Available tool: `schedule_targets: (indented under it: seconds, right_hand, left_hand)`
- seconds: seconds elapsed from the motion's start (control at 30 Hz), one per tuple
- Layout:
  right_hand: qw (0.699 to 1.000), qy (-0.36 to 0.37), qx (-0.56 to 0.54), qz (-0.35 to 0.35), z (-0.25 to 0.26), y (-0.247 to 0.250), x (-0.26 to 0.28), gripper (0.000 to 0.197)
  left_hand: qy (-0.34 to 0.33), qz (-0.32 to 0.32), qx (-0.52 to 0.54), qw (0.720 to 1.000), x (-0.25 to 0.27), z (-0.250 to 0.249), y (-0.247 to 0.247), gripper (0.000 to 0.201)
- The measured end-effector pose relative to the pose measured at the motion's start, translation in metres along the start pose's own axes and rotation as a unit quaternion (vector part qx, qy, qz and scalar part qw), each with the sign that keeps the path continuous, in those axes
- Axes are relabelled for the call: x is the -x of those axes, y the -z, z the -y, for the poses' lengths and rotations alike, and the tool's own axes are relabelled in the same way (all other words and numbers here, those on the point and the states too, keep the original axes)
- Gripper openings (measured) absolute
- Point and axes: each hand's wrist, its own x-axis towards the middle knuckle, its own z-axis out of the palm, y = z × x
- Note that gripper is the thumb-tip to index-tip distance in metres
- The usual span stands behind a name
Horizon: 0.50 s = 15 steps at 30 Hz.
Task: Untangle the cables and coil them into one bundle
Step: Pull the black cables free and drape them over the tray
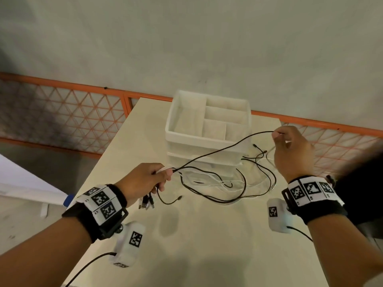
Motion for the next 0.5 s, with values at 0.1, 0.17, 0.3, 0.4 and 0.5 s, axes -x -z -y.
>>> schedule_targets:
  seconds: [0.1,0.17,0.3,0.4,0.5]
  right_hand:
    - [1.0,-0.03,0.003,0.009,-0.012,-0.01,-0.001,0.018]
    - [0.993,-0.086,0.037,0.073,-0.027,-0.016,0.007,0.027]
    - [0.992,-0.051,0.046,0.109,-0.009,-0.025,0.037,0.035]
    - [0.978,0.156,-0.086,0.112,0.039,-0.035,0.065,0.027]
    - [0.951,0.234,-0.108,0.169,0.069,-0.049,0.083,0.029]
  left_hand:
    - [0.007,-0.004,0.054,0.999,-0.002,-0.009,-0.004,0.027]
    - [0.009,-0.007,0.079,0.997,-0.002,-0.018,-0.004,0.026]
    - [0.012,0.014,0.107,0.994,-0.006,-0.034,-0.005,0.027]
    - [0.017,0.04,0.116,0.992,-0.009,-0.046,-0.013,0.027]
    - [0.023,0.076,0.144,0.986,-0.011,-0.058,-0.024,0.027]
